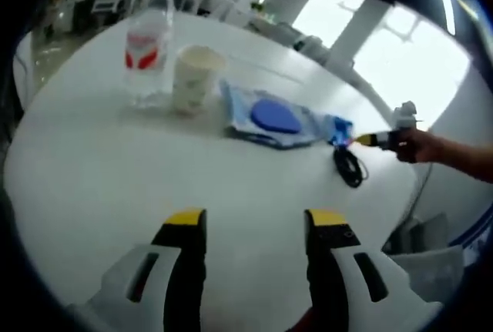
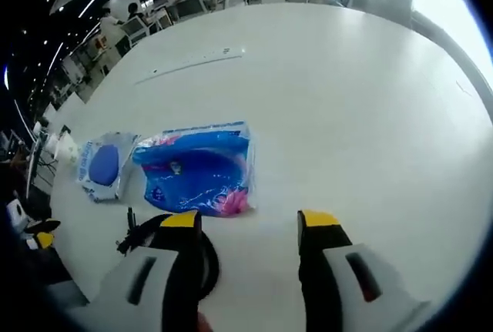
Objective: Arrange the tabletop items into an orderly group along one side of the table until the central work area is clear of visible clutter.
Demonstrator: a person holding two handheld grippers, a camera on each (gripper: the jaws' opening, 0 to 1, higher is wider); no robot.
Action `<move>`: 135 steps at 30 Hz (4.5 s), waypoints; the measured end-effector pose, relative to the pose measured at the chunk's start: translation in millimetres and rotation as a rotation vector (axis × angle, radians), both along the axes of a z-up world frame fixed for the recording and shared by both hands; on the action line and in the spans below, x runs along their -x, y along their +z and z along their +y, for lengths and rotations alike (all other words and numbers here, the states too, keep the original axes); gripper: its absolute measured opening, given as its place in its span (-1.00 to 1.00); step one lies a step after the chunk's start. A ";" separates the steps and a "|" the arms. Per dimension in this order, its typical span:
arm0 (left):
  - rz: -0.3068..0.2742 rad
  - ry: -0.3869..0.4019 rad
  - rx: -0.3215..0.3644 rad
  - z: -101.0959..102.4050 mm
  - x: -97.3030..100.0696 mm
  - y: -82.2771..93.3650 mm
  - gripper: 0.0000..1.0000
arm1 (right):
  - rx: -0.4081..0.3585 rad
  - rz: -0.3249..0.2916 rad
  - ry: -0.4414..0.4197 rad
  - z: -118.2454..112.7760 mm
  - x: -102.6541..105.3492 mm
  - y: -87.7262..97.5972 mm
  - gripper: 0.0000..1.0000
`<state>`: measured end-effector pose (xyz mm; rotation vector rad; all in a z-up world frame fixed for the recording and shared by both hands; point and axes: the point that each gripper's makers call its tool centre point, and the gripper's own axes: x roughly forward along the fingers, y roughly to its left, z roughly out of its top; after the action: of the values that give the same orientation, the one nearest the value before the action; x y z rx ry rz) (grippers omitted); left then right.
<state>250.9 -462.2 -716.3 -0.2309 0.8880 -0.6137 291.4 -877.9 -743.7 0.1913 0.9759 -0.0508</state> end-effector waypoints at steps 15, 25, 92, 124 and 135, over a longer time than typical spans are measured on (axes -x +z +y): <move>0.037 -0.085 0.067 -22.5 15.6 6.7 -0.29 | -0.012 -0.039 -0.039 -5.3 42.3 15.0 0.00; 0.050 -0.114 0.072 -28.8 22.5 5.5 -0.23 | -0.052 -0.070 -0.045 7.3 57.7 21.5 0.00; 0.063 -0.091 0.133 -24.6 20.4 15.0 -0.09 | 0.008 0.013 0.111 109.4 99.1 17.0 -0.11; 0.065 -0.072 0.139 -21.3 12.6 10.1 -0.10 | 0.013 0.007 0.125 98.8 67.5 6.0 -0.31; 0.068 -0.077 0.137 -22.6 13.2 9.3 -0.10 | 0.037 0.010 0.133 88.8 60.1 -2.9 -0.38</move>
<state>237.8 -484.7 -707.0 -0.3434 0.9247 -0.7432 231.3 -789.1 -746.6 0.0922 0.9947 0.0524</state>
